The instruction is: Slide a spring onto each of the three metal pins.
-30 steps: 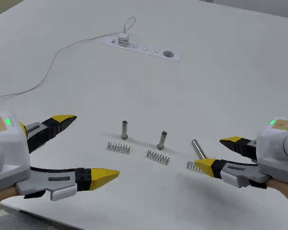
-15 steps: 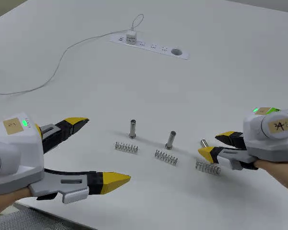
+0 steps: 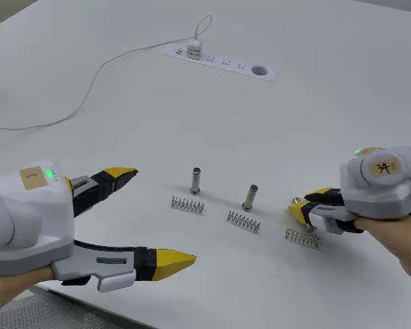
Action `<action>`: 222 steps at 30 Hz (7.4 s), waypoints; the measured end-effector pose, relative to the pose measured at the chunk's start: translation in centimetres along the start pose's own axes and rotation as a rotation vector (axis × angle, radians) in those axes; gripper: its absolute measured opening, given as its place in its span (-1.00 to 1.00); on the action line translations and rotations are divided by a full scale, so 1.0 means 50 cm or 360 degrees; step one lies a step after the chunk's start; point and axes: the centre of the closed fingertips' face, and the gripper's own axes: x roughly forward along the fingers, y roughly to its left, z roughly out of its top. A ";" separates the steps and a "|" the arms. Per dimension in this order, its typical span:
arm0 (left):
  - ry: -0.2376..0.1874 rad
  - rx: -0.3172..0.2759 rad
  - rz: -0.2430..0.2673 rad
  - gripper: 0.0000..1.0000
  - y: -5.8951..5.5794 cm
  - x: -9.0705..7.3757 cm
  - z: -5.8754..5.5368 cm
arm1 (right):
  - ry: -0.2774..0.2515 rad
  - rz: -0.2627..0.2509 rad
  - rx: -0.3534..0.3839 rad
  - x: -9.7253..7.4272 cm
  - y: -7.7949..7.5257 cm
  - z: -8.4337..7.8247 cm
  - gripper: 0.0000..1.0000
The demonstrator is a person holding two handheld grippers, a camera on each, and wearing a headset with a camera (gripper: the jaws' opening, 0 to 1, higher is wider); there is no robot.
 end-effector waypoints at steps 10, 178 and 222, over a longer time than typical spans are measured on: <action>0.0015 -0.0011 -0.0010 0.94 -0.003 0.001 -0.003 | 0.0027 -0.0009 0.0034 0.007 0.004 -0.005 -0.70; 0.0195 0.0039 0.0005 0.92 -0.003 0.001 -0.051 | -0.0063 0.0316 -0.0405 -0.070 0.084 -0.081 -0.59; 0.0147 0.0137 0.0011 0.75 -0.009 -0.007 -0.018 | -0.0153 0.0400 -0.0396 -0.158 0.107 -0.066 -0.78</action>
